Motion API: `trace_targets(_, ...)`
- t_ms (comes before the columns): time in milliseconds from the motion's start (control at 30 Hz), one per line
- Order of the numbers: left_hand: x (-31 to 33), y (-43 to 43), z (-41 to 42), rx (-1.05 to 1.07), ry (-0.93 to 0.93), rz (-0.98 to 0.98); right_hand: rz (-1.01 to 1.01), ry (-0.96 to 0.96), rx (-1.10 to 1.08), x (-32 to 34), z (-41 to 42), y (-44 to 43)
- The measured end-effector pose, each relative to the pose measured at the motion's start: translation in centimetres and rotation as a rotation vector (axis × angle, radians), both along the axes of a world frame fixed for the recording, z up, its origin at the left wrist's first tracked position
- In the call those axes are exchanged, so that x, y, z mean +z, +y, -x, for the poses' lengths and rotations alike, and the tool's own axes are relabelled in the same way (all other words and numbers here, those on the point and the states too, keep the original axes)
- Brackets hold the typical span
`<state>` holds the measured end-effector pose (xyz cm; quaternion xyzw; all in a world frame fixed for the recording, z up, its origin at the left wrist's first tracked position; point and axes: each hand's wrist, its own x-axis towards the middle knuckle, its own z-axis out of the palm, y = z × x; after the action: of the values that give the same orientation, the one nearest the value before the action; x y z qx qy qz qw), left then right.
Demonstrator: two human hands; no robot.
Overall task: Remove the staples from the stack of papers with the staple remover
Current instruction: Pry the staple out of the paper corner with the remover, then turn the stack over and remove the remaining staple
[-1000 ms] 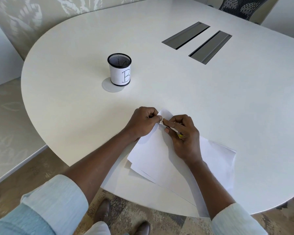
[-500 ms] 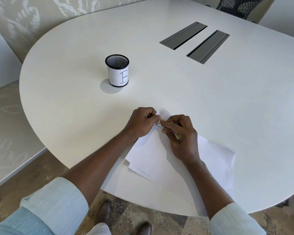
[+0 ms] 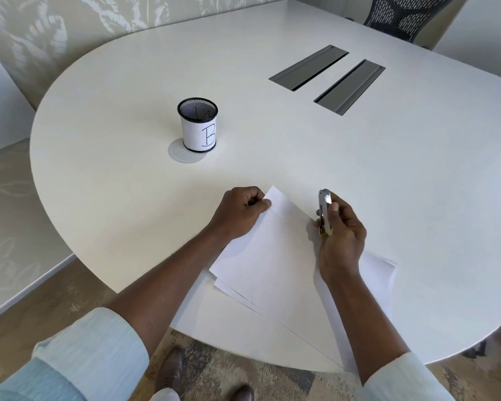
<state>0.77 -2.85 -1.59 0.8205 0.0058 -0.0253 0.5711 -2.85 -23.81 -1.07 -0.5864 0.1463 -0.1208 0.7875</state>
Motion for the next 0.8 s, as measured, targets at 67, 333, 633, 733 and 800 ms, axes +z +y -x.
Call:
trace_targets(67,0.1,-0.1,-0.1,0.02,-0.012,0.003,-0.005,-0.024,0.015,0.8,0.3,-0.4)
trace_targets(333,0.9,-0.4,-0.7,0.141,0.145,0.035,0.721,-0.26,0.206,2.1,5.5,0.1)
trace_targets(633,5.1,-0.6,-0.7,0.27,0.324,0.249,1.394,-0.412,0.143,0.9,11.2,1.4)
trace_targets(733,6.4,-0.6,-0.9,0.262,0.308,0.255,1.473,-0.546,-0.079,1.8,10.7,0.5)
trace_targets(800,7.6,-0.6,-0.7,0.244,0.252,0.329,1.401,-0.573,-0.14,3.4,10.4,-0.3)
